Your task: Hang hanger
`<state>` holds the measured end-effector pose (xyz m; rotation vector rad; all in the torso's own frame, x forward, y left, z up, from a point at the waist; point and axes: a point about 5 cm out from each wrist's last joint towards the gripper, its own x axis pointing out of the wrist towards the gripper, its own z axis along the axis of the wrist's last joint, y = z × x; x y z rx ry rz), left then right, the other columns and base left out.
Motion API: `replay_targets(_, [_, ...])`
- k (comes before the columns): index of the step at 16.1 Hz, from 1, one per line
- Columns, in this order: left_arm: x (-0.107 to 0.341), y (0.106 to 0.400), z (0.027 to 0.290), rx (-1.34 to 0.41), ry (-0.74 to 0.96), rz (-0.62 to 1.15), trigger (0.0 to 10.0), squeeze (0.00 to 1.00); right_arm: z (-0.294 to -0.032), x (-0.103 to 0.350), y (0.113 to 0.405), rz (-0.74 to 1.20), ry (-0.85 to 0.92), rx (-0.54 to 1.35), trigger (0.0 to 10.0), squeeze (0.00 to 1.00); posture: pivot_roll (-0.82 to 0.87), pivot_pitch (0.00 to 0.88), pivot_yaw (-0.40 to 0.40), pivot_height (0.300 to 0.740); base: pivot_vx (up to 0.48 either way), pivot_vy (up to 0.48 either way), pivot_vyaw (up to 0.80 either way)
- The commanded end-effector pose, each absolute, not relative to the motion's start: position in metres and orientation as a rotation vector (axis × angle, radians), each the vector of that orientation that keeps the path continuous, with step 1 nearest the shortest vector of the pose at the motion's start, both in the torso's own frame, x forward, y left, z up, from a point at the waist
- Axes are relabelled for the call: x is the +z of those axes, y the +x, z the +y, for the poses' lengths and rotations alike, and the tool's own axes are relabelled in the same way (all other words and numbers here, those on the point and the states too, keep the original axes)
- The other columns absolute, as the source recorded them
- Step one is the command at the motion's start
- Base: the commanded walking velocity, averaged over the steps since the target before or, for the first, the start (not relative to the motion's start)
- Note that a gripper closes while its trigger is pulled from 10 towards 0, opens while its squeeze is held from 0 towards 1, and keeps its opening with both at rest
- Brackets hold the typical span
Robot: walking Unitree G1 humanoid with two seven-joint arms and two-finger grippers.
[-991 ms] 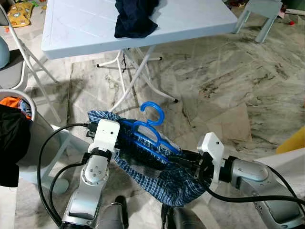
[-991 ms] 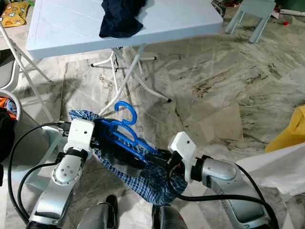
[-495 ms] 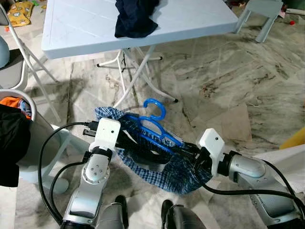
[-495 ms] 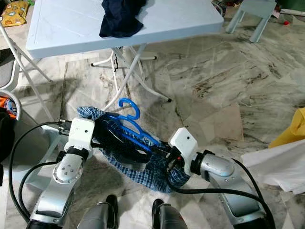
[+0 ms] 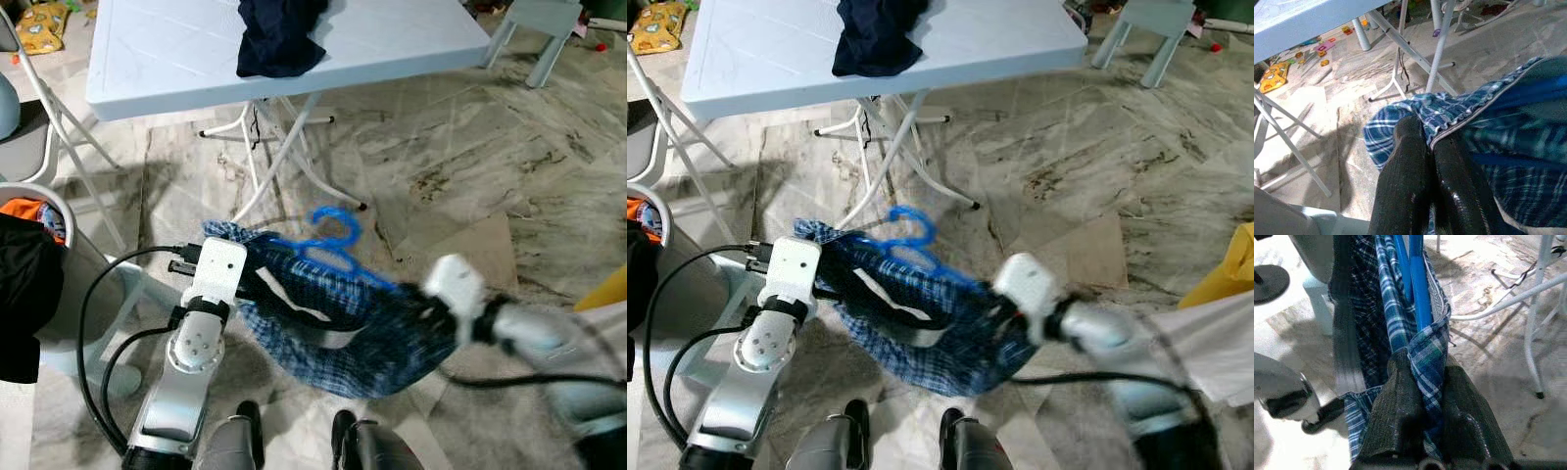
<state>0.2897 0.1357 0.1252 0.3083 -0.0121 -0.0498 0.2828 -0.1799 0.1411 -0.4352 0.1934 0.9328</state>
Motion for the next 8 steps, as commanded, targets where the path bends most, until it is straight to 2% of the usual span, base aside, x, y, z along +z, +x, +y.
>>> replay_targets(1, [0.123,0.290,0.155,0.028,0.323,0.007,0.0,0.00,-0.209,0.141,0.284,0.245,-0.449,0.861,10.0,0.00,-0.03,0.268,-0.037,0.740,0.000,0.000,0.00])
replay_targets(2, [0.123,0.291,0.157,0.033,0.324,0.008,0.0,0.00,-0.223,0.144,0.284,0.269,-0.500,0.856,10.0,0.00,-0.04,0.270,-0.039,0.740,0.000,0.000,0.00])
replay_targets(4, [0.123,0.292,0.157,0.032,0.321,0.010,0.0,0.00,-0.234,0.145,0.282,0.281,-0.577,0.873,10.0,0.00,-0.04,0.272,-0.035,0.740,0.000,0.000,0.00])
replay_targets(8, [0.122,0.293,0.161,0.023,0.317,0.021,0.0,0.00,-0.250,0.148,0.261,0.320,-0.662,1.035,10.0,0.00,-0.04,0.270,-0.027,0.740,0.000,0.000,0.00])
